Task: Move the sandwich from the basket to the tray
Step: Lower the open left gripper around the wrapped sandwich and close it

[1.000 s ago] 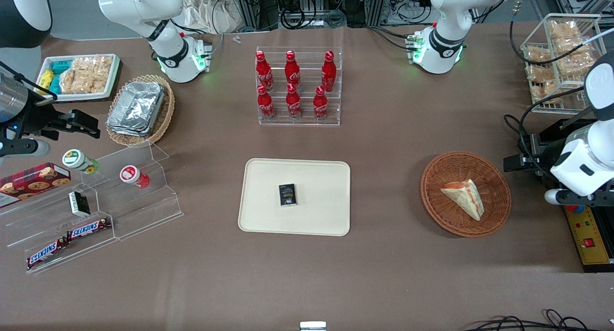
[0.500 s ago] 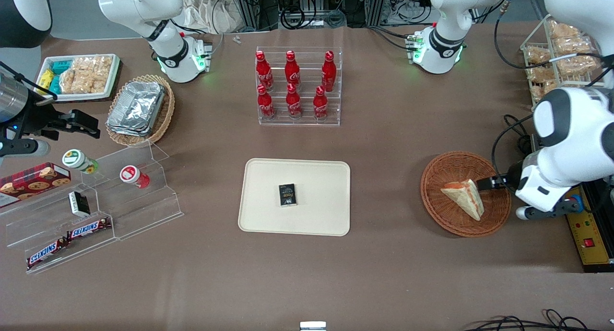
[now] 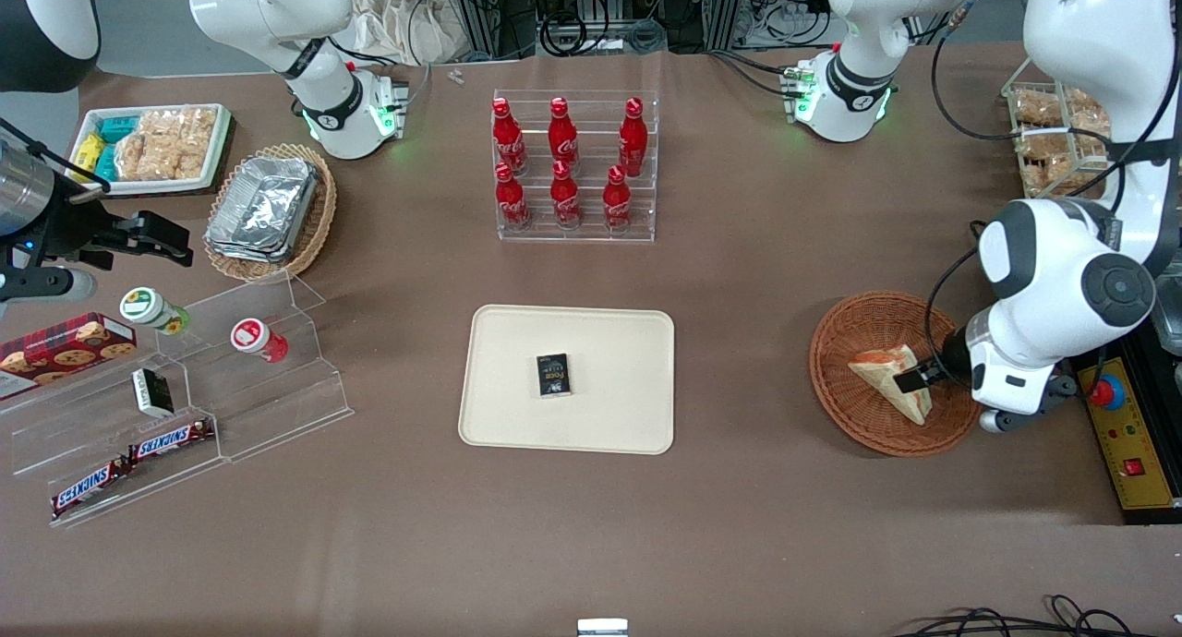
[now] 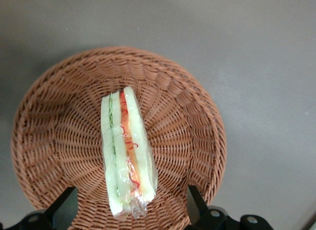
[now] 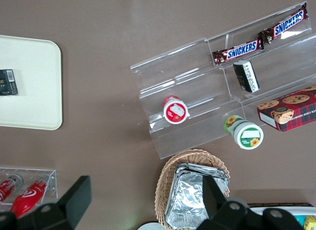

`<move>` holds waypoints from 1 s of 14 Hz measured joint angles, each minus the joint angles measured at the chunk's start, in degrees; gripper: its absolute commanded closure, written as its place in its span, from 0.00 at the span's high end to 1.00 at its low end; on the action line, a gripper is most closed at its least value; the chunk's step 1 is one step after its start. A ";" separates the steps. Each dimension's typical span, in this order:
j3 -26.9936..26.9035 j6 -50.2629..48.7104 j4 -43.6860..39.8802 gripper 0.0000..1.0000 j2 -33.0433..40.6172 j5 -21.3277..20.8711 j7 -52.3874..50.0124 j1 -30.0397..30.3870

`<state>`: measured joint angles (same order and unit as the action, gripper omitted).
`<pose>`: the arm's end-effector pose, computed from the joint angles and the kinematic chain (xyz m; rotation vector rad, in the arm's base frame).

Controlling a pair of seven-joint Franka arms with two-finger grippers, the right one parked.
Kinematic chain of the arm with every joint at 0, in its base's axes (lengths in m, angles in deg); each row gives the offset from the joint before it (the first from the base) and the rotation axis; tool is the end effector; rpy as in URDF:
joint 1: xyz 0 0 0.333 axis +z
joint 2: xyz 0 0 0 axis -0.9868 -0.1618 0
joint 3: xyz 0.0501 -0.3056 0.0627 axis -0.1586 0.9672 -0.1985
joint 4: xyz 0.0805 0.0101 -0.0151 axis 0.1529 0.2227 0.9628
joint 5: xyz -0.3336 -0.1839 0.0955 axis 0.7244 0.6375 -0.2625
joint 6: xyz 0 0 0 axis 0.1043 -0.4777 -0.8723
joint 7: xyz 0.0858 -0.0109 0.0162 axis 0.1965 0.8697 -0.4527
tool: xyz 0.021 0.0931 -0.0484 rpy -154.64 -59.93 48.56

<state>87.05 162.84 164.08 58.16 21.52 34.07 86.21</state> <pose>0.6271 -0.0204 0.3224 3.0043 0.7555 -0.0316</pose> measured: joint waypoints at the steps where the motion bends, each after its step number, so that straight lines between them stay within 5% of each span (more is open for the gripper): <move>1: 0.00 0.60 0.04 0.99 -1.04 0.01 -0.48 0.00; 8: -0.05 10.51 5.50 0.86 -3.55 0.03 -2.07 0.02; 12: -0.08 11.16 6.41 0.30 -3.53 0.03 -2.16 0.03; 14: -0.09 11.13 6.41 0.11 -3.41 0.03 -2.16 0.03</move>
<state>86.95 173.97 170.48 54.76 21.55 31.91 86.24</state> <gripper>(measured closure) 0.467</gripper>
